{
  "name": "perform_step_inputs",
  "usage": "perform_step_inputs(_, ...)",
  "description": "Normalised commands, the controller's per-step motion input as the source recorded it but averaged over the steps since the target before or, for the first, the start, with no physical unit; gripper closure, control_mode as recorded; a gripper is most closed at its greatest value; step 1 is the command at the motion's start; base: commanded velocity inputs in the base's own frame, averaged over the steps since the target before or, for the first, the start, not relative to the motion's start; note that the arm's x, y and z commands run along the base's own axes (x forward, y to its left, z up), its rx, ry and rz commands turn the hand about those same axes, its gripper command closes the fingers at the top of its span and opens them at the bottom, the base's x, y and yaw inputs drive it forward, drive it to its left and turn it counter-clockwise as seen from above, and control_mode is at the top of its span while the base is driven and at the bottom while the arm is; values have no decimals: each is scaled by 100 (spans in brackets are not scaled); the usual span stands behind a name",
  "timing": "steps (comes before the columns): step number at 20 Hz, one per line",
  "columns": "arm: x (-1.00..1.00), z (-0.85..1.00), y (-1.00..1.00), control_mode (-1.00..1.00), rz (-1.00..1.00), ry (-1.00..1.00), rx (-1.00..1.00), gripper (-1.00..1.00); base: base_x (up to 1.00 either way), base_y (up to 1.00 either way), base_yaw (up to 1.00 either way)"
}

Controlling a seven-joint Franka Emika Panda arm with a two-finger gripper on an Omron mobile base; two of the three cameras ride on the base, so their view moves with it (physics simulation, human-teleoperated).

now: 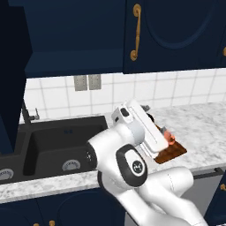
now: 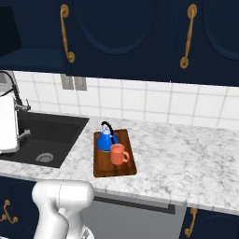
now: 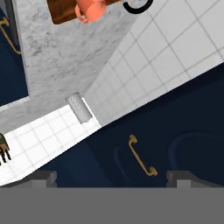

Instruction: Pick the kettle from the counter and place it on the tray. Then pick the mug from the cabinet and place it on the tray. Then close the cabinet doors.

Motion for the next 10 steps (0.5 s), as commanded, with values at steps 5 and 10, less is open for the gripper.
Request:
perform_step_inputs(5, -28, 16, 66, -100, -9, -10, -15, -100, 0, 0, 0)
perform_step_inputs(10, -19, 4, 85, -100, 0, -13, -23, -100, 0, 0, 0)
